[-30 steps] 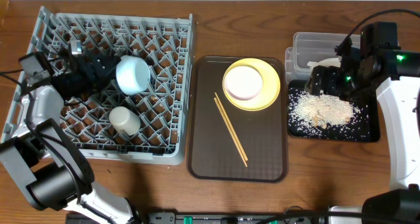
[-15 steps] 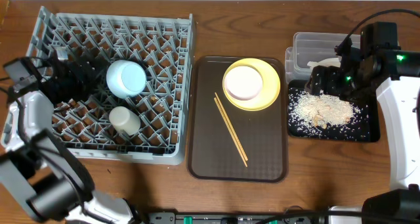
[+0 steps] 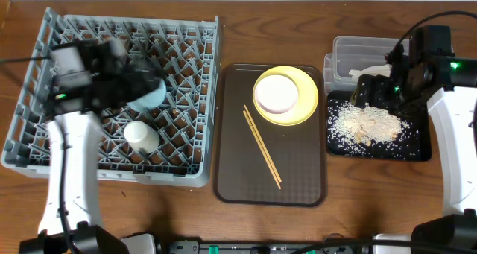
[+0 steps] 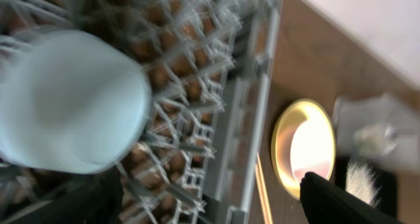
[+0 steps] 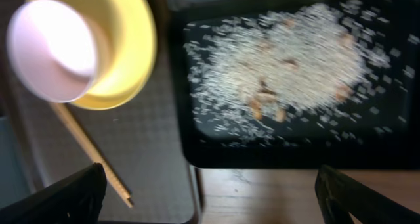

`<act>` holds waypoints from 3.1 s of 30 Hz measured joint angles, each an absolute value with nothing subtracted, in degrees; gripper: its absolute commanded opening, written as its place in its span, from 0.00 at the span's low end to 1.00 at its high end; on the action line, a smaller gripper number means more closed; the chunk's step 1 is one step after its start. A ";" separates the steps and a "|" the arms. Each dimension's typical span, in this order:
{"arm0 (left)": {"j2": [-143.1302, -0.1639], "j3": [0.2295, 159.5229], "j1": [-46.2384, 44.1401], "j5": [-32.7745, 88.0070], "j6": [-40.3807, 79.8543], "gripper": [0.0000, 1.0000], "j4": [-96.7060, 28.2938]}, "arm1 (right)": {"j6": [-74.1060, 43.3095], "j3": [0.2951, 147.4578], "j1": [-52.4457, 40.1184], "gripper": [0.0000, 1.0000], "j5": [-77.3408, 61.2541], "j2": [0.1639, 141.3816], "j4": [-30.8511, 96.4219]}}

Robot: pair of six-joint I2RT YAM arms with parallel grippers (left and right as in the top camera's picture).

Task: Sort waste into correct bins and load items into the dishwasher
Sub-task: 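Open the left gripper and lift it away from the bowl, then reach the left gripper to the pink bowl and grasp its rim, then lift the pink bowl and carry it over the dish rack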

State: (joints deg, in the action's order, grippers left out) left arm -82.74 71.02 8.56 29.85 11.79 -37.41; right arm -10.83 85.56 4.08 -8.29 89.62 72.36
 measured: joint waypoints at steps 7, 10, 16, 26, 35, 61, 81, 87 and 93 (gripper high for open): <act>-82.78 74.30 -9.72 17.78 11.75 0.90 -34.50 | -16.45 85.56 4.58 0.99 -1.50 89.62 74.54; -83.00 74.39 -16.25 13.91 11.29 0.90 -31.79 | -18.31 85.56 6.11 0.99 -0.16 89.62 75.40; -87.72 76.69 -24.93 9.32 10.44 0.90 -30.76 | -20.21 85.56 10.72 0.99 0.97 89.62 77.03; -102.76 95.90 -31.33 7.29 9.85 0.90 -37.91 | -20.21 85.56 11.22 0.99 1.32 89.62 77.32; -113.47 96.88 -38.81 5.56 5.67 0.89 -37.08 | -20.21 85.56 11.22 0.99 1.32 89.62 77.32; -124.42 95.53 -42.92 4.08 4.23 0.32 -37.04 | -20.21 85.56 11.22 0.99 1.32 89.62 77.69; -124.40 95.39 -42.92 3.33 4.01 0.08 -37.76 | -20.18 85.56 11.22 0.99 1.32 89.62 77.95; -122.72 96.29 -42.81 3.03 2.28 0.07 -40.07 | -20.18 85.56 11.25 0.99 1.32 89.62 78.04; -113.34 96.29 -40.47 3.68 1.39 0.08 -40.05 | -20.21 85.56 11.22 0.99 1.32 89.62 78.04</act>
